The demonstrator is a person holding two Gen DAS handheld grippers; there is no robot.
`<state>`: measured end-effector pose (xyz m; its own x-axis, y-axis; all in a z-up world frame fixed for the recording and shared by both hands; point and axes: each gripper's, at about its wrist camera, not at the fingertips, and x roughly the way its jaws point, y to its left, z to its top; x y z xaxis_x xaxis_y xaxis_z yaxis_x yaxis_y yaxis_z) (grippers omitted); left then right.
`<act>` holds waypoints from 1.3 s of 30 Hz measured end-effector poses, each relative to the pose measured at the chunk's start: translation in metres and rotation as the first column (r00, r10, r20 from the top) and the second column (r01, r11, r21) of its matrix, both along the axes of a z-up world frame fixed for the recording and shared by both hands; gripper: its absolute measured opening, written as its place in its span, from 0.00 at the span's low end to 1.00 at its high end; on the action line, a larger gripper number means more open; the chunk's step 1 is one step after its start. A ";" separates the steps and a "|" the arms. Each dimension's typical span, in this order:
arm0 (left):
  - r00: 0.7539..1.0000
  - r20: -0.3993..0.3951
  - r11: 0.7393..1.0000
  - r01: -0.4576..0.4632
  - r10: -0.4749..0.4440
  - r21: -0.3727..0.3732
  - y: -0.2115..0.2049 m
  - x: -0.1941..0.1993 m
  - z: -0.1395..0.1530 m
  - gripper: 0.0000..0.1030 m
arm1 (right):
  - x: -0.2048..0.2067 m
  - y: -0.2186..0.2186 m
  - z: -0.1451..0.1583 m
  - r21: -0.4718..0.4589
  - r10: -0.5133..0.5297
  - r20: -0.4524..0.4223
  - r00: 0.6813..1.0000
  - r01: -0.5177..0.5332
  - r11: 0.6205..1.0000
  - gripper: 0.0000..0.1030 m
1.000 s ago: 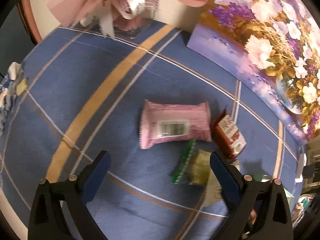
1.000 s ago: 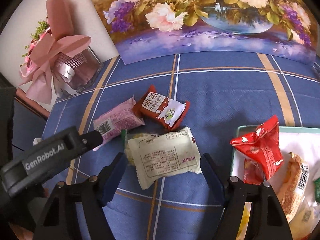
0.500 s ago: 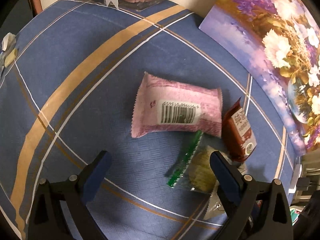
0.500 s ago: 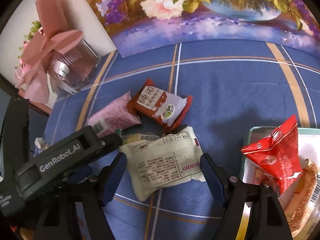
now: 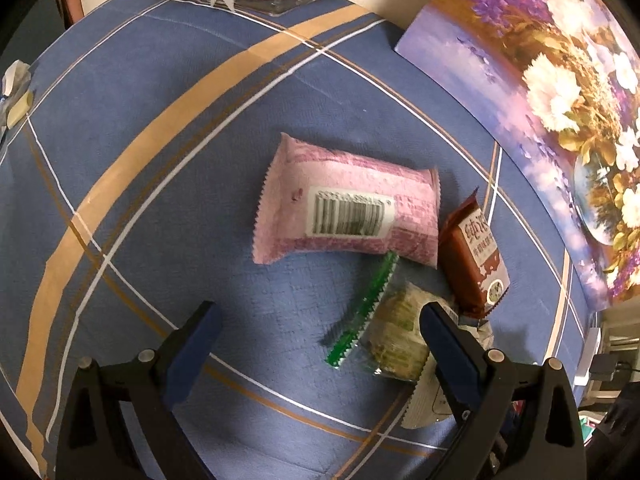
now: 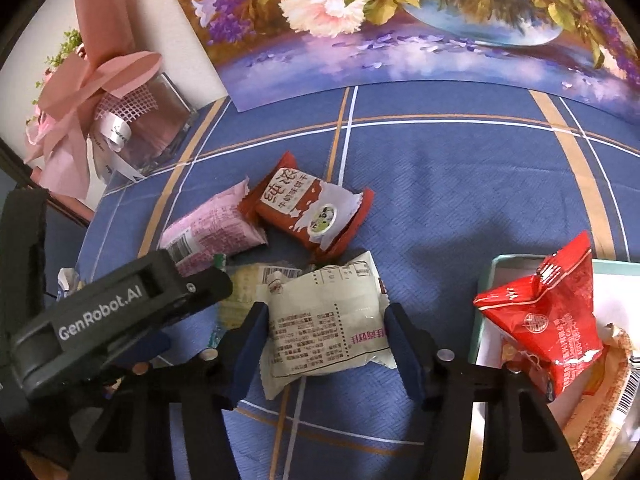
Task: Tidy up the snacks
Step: 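Grasp the green-wrapped cake with left tool while right tool grasps white printed pack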
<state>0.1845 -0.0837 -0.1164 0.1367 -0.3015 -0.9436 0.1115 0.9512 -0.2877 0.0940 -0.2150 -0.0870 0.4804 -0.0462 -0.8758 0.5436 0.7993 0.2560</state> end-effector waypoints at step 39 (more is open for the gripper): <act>0.993 0.040 0.993 0.111 -0.113 0.050 -0.044 -0.006 0.000 0.77 | -0.006 -0.004 0.002 -0.043 0.000 -0.050 0.999 -0.002 0.999 0.57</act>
<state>0.1790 -0.1273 -0.1169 0.1453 -0.2722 -0.9512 0.2291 0.9445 -0.2353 0.0882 -0.2195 -0.0851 0.4361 -0.0843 -0.8959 0.5543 0.8095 0.1936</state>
